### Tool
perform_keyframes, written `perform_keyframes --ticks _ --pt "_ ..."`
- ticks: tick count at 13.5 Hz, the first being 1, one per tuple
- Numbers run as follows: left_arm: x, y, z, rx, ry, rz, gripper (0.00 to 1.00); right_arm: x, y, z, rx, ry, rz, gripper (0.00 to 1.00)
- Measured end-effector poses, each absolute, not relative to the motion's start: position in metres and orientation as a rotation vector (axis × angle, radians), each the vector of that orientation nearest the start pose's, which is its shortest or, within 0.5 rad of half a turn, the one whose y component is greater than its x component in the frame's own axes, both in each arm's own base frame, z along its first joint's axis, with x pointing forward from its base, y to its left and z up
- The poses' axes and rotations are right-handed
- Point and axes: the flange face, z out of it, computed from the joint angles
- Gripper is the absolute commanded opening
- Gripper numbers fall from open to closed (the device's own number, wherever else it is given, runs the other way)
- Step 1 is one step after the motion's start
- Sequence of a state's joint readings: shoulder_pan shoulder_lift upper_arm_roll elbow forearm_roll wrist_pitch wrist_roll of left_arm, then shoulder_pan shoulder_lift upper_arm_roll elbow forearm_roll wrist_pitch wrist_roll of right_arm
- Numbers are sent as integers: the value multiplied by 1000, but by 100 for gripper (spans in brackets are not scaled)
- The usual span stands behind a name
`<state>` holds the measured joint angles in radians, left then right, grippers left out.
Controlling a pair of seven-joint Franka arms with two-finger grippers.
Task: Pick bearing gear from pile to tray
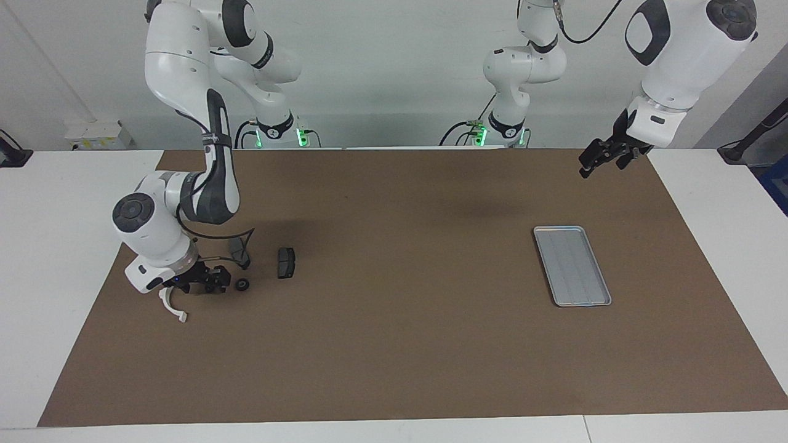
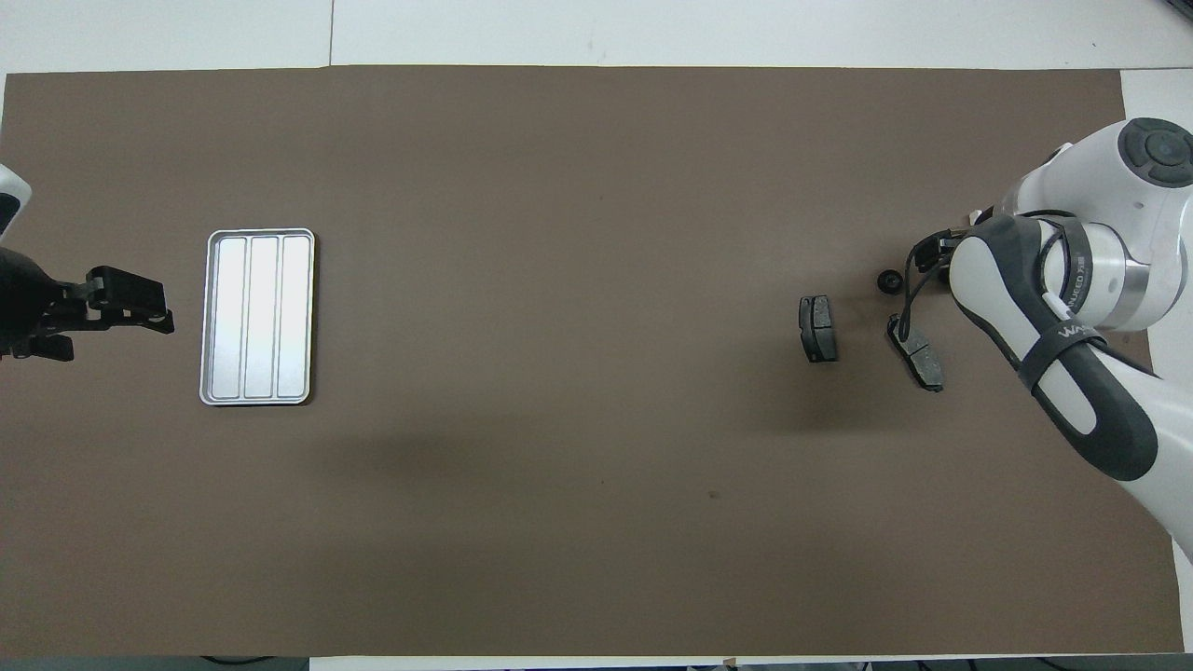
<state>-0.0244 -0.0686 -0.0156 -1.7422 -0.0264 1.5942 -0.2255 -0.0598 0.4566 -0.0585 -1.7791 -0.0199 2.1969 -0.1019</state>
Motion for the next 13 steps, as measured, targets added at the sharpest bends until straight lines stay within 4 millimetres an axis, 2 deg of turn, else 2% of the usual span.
perform_keyframes --ticks 2,4,7,10,13 --pt "527 -30 578 -3139 -279 141 100 645 -74 296 -3177 -22 74 75" --pt "524 -31 574 -3139 -275 138 100 644 -75 295 -3177 -40 80 62" --pt "520 -31 569 -3140 -275 126 100 642 -75 292 -3176 -41 86 50" --pt "520 -37 567 -3143 -267 107 100 642 -75 292 -3176 -42 86 23" --pt "521 -52 559 -3141 -292 86 100 642 -75 292 -3176 -52 82 11"
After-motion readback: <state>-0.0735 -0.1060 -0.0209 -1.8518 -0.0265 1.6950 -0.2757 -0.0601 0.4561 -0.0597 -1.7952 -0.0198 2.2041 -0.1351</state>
